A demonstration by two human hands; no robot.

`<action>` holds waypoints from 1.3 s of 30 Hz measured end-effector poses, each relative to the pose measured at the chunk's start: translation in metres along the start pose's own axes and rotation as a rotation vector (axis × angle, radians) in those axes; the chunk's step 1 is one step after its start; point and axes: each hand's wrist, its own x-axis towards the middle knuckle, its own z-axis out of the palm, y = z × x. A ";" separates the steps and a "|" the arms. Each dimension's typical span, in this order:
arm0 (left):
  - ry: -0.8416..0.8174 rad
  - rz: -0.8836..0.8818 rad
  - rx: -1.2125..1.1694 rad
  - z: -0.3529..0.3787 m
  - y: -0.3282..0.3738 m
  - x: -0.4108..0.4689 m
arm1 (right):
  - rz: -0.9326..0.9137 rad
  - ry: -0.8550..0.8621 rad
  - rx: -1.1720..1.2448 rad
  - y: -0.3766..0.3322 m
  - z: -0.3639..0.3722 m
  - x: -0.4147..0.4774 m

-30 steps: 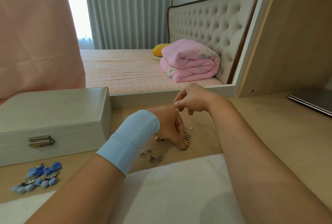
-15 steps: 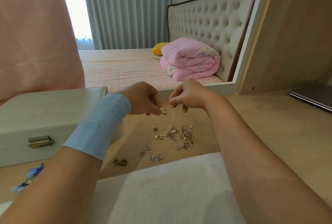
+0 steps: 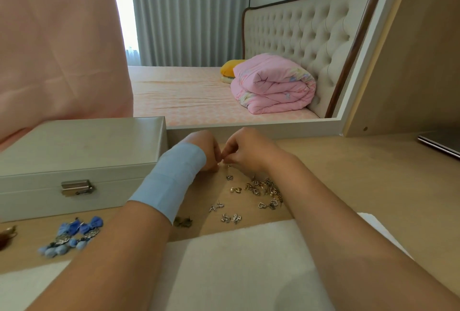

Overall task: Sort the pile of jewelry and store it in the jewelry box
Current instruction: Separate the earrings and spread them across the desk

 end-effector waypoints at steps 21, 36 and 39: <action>0.150 0.002 -0.229 0.016 -0.005 0.006 | 0.050 0.173 -0.021 0.029 -0.016 0.004; 0.211 0.052 -0.143 0.022 0.013 0.022 | 0.077 0.110 0.037 0.055 -0.002 0.018; 0.222 0.072 -0.123 0.024 0.015 0.024 | 0.089 0.099 0.066 0.059 -0.005 0.017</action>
